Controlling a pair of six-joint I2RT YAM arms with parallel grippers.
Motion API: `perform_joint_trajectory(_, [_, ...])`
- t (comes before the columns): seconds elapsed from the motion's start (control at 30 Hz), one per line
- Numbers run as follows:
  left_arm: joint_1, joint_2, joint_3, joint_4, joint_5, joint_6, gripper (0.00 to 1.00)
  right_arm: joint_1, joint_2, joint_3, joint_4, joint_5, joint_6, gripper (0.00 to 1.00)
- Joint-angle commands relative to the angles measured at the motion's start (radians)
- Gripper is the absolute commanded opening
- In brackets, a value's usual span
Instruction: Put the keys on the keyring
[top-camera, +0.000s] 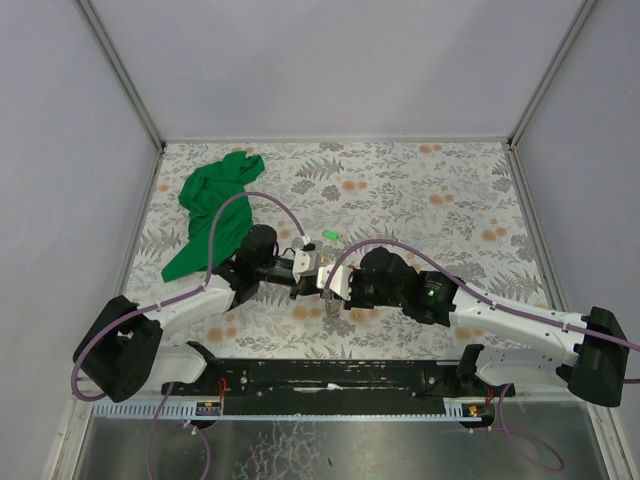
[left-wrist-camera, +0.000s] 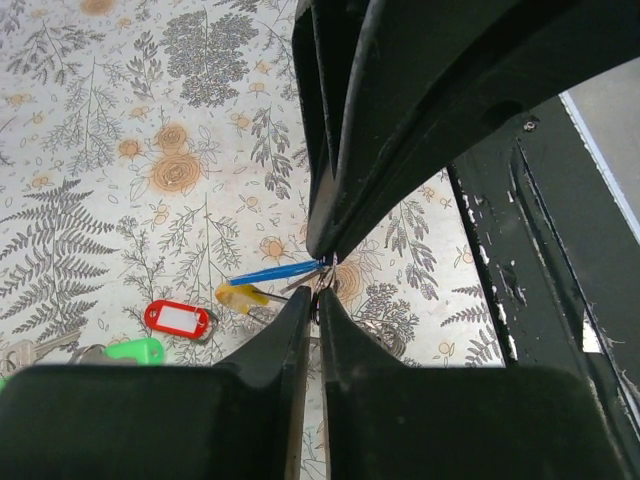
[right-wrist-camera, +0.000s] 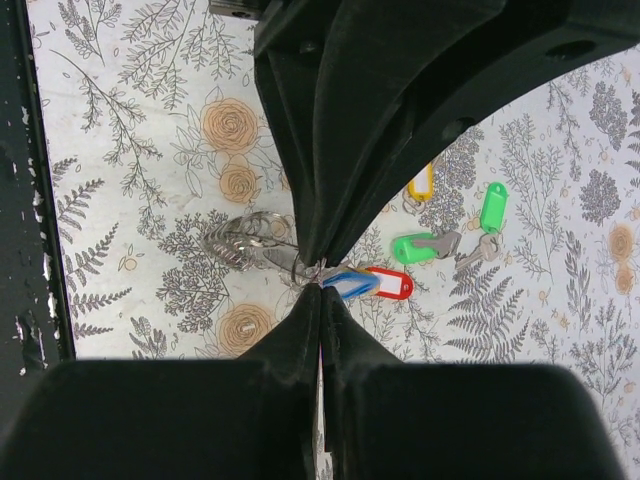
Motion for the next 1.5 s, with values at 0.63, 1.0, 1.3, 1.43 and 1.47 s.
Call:
perform_joint_trajectory(0.63, [0.006, -0.032, -0.089, 0.324, -0.244, -0.383, 0.00, 0.009, -0.077, -0.035, 0.023, 0.045, 0.058, 0.00])
perform_joint_trajectory(1.0, [0.006, -0.077, -0.160, 0.463, -0.341, -0.575, 0.00, 0.009, -0.047, -0.049, 0.080, 0.024, 0.065, 0.00])
perform_joint_trajectory(1.3, [-0.003, -0.155, -0.226, 0.410, -0.452, -0.556, 0.00, 0.009, 0.003, -0.022, 0.126, 0.027, 0.053, 0.00])
perform_joint_trajectory(1.43, [-0.003, -0.152, -0.236, 0.397, -0.478, -0.537, 0.10, 0.009, -0.007, -0.001, 0.124, 0.043, 0.051, 0.00])
perform_joint_trajectory(1.47, [-0.003, -0.158, -0.242, 0.397, -0.490, -0.535, 0.13, 0.009, -0.008, 0.005, 0.122, 0.047, 0.049, 0.00])
